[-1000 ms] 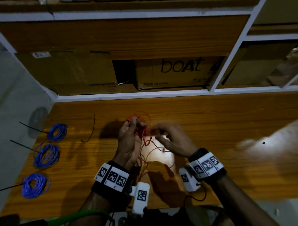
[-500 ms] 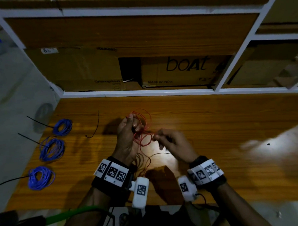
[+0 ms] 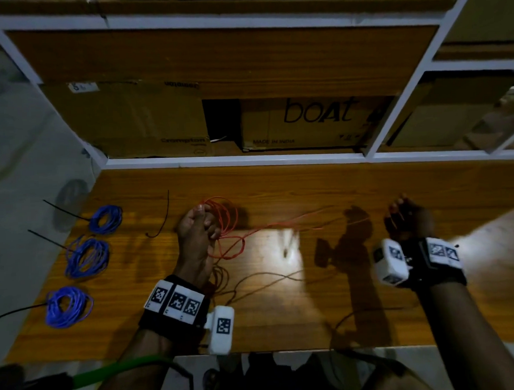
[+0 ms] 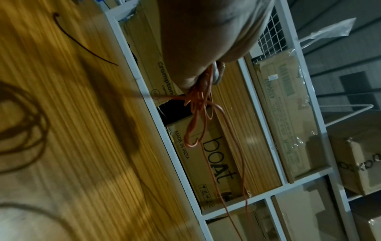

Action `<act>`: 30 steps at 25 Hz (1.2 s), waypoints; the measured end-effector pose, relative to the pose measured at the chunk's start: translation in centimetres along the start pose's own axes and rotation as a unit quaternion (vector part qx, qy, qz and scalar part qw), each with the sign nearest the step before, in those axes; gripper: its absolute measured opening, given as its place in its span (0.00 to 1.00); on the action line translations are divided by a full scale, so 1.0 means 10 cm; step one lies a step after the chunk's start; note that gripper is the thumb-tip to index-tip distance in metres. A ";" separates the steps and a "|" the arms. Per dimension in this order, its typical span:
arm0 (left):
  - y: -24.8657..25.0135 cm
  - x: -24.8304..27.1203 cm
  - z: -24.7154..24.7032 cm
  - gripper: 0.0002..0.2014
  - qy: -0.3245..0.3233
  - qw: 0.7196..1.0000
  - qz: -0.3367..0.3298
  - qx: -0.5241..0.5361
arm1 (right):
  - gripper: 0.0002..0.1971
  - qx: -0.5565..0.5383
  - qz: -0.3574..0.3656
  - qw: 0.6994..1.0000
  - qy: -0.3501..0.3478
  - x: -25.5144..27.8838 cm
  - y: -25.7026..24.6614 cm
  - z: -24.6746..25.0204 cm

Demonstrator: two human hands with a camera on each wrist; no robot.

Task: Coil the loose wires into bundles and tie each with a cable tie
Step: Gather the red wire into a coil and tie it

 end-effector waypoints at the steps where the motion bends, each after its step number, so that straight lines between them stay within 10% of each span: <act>1: -0.01 0.00 0.00 0.10 -0.002 1.000 0.003 0.012 | 0.11 0.022 -0.025 0.999 0.003 -0.07 0.03 0.09; 12: -0.12 0.01 -0.29 0.09 -0.033 0.999 0.004 0.042 | 0.13 0.342 0.015 0.938 -0.045 0.20 0.67 -0.26; 13: -0.13 0.02 -0.31 0.09 -0.033 0.999 0.004 0.040 | 0.20 0.431 0.045 0.899 -0.059 0.22 0.66 -0.30; 16: -0.14 0.03 -0.33 0.10 -0.032 0.999 0.004 0.038 | 0.24 0.718 0.234 0.655 -0.026 0.50 0.50 -0.50; 17: -0.15 0.03 -0.34 0.10 -0.032 0.999 0.004 0.040 | 0.20 0.720 0.304 0.624 -0.019 0.71 0.45 -0.61; 22: -0.18 0.05 -0.41 0.10 -0.037 0.998 0.009 0.055 | 0.18 0.603 0.422 0.611 -0.289 1.59 0.82 -1.13; 25: -0.19 0.06 -0.44 0.10 -0.033 0.997 0.017 0.065 | 0.15 0.638 0.415 0.561 -0.326 1.59 1.22 -1.25; 30: -0.17 -0.01 -0.31 0.10 -0.016 0.998 0.012 0.065 | 0.09 0.580 0.393 0.610 -0.370 1.50 1.09 -1.26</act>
Point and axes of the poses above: each hand's wrist, its own x-axis away from the middle knuckle, its own z-axis out of the back of the hand, y = z × x, the point moved 4 cm from there along -x, towards the middle knuckle, and after that the axes turned 2 degrees about -z, right-handed, at the moved point
